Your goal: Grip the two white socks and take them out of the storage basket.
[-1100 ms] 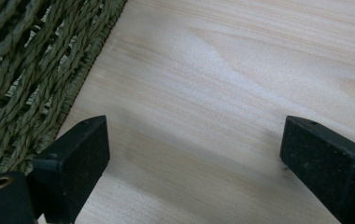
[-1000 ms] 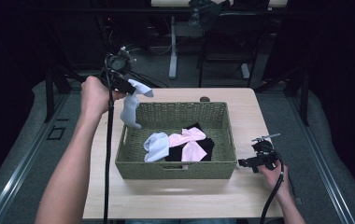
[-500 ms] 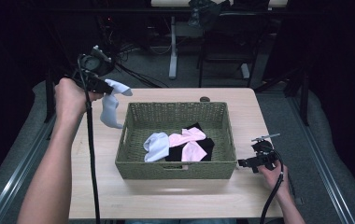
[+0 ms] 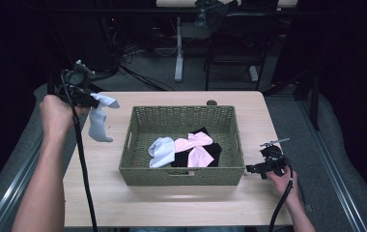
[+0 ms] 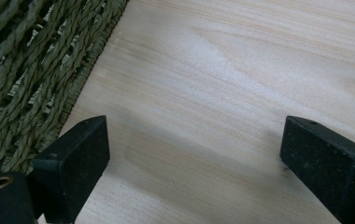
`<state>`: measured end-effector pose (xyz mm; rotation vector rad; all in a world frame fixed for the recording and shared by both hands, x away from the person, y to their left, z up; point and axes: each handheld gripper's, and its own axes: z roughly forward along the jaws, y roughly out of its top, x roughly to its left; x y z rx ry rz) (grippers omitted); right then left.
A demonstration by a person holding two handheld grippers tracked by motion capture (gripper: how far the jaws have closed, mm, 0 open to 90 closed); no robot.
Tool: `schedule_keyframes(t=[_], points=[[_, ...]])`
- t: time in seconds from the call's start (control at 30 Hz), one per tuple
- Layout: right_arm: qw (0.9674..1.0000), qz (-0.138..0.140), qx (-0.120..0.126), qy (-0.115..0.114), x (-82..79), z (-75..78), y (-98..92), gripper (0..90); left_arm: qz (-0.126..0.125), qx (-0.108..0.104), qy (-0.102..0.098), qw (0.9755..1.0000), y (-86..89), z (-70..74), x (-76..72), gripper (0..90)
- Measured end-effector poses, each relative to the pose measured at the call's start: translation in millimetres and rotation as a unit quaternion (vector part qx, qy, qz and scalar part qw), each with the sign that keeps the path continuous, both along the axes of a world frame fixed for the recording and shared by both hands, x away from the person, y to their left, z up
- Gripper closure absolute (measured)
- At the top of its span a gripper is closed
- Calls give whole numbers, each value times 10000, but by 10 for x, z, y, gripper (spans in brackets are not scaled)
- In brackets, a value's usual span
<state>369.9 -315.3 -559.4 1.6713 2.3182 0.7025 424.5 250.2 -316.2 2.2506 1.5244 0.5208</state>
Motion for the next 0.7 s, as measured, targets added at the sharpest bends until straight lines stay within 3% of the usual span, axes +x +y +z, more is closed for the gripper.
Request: schedule_keyframes(t=[0.47,0.7], points=[[10000,-13,67,-15,0,-5,5,79,437,-140,334,9984,298,-522,14,848],[10000,-12,60,-6,1,-6,4,80,579,-211,555,9966,378,-881,32,848]])
